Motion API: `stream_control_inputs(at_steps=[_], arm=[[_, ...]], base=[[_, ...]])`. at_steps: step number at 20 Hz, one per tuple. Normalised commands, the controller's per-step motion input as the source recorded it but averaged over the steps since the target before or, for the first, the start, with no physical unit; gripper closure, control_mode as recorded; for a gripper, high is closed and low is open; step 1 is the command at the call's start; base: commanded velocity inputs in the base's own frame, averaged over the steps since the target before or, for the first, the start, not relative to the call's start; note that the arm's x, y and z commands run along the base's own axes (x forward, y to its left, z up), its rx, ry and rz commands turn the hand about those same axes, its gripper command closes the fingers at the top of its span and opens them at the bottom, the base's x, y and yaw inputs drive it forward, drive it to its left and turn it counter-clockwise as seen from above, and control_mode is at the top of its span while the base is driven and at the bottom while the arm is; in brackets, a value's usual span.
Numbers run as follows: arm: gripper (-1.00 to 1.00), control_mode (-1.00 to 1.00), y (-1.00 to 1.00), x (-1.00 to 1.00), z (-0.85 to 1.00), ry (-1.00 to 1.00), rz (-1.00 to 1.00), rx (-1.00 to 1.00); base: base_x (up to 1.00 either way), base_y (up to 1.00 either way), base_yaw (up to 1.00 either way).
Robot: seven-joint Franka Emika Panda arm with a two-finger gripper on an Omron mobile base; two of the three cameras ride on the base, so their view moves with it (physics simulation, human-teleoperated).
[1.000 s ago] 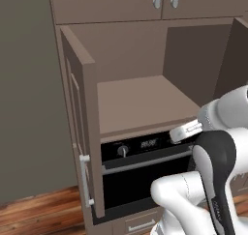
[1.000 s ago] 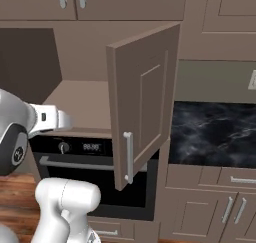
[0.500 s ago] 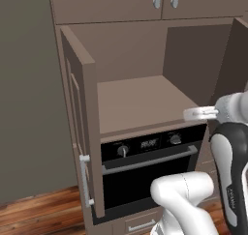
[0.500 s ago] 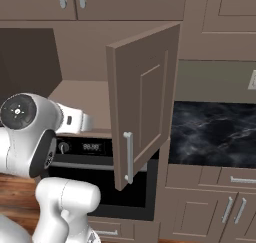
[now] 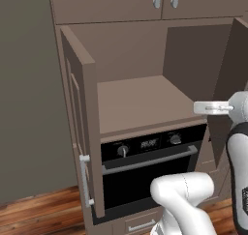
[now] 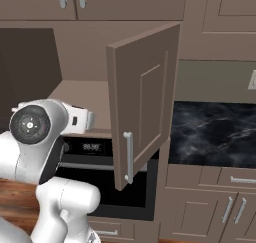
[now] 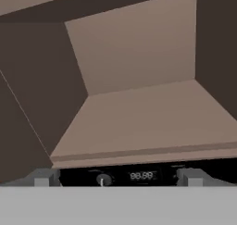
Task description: Open the cabinet. Pick the spray and place it next to the sink. Then close the cabinet.
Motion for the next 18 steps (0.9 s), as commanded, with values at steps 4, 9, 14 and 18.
stream_control_inputs(at_steps=[4, 9, 14, 18], arm=[[-1.00, -1.00, 0.00, -0.20, 0.00, -0.23, 0.10, -0.11], [-1.00, -1.00, 0.00, -0.43, 0.07, -0.18, 0.04, -0.08], [-1.00, -1.00, -0.19, -0.22, 0.01, -0.22, 0.00, -0.07], [-1.00, -1.00, -0.21, -0.49, 0.00, -0.27, 0.00, 0.00]], base=[[0.00, 0.00, 0.00], [0.00, 0.00, 0.00], [0.00, 0.00, 0.00], [0.00, 0.00, 0.00]])
